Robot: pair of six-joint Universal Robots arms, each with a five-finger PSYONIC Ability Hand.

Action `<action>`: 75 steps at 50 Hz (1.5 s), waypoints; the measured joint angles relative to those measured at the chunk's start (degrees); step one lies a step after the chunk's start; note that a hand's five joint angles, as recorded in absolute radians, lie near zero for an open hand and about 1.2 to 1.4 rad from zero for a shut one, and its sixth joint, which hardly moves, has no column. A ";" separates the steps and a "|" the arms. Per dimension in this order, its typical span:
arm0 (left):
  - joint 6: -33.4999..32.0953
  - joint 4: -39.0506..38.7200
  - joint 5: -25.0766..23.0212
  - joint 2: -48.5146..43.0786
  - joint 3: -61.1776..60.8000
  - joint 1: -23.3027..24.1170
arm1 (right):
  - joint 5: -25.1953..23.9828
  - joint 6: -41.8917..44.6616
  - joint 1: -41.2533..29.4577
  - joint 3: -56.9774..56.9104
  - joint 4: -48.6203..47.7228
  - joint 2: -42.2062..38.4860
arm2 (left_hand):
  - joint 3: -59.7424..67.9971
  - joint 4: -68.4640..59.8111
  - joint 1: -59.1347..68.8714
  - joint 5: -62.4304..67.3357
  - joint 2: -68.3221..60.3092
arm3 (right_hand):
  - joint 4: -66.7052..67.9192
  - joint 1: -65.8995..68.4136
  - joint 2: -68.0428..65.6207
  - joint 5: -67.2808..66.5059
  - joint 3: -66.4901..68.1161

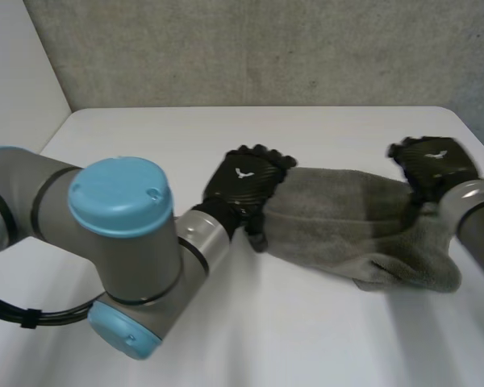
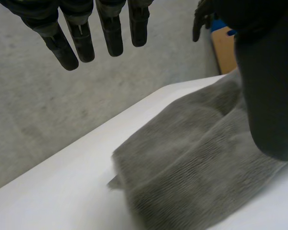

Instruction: Fold the towel.

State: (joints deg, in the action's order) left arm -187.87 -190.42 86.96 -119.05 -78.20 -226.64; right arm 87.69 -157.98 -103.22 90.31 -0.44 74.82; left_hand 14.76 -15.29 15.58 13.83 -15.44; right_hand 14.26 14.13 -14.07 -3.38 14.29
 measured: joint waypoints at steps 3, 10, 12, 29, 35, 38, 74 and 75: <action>-0.07 1.09 0.33 -1.02 2.01 2.50 | -1.70 0.61 4.06 -0.15 2.23 1.01 | -0.82 0.22 -0.42 -1.08 0.67 | 0.00 -0.91 0.27 0.00 -0.55; -0.12 5.75 0.60 -6.93 8.93 7.82 | -5.62 1.81 9.13 1.40 3.64 1.37 | -0.83 0.22 -0.42 -1.16 0.66 | 0.00 -0.92 0.27 0.00 -0.55; -0.14 6.97 0.57 -8.70 10.76 8.72 | -6.13 1.94 9.92 1.97 3.44 1.34 | -0.81 0.22 -0.42 -0.83 0.65 | 0.00 -0.92 0.27 0.00 -0.55; -0.21 15.12 0.71 -23.38 27.79 13.17 | -9.09 2.06 11.49 5.71 -1.27 0.19 | 6.97 -6.16 5.86 8.05 -6.07 | 0.00 -0.92 0.27 0.00 -0.55; -0.25 17.07 0.73 -27.25 32.54 13.13 | -9.06 2.39 11.39 6.17 -1.73 -0.20 | 12.76 -12.36 12.00 14.04 -12.05 | 0.00 -0.93 0.27 0.00 -0.55; -0.27 17.75 0.70 -28.53 34.25 13.11 | -9.01 2.93 11.39 6.45 -2.04 -0.31 | 14.81 -14.32 14.09 16.04 -13.76 | 0.00 -0.93 0.27 0.00 -0.55; -4.48 22.51 0.78 -37.36 46.67 13.07 | -8.77 6.29 10.86 8.41 -3.40 -0.60 | 48.12 -47.04 46.88 47.96 -47.26 | 0.00 -0.93 0.27 0.00 -0.55; -4.52 22.49 0.79 -37.38 46.73 13.07 | -8.77 6.29 10.84 8.46 -3.44 -0.59 | 57.45 -57.01 55.54 56.46 -56.16 | 0.00 -0.93 0.27 0.00 -0.55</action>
State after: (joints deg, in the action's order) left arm -192.39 -167.94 87.76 -156.43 -31.47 -213.57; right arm 78.92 -151.68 -92.38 98.77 -3.87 74.23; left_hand 72.21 -72.29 71.12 70.29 -71.61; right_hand 14.26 13.20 -13.80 -3.38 13.73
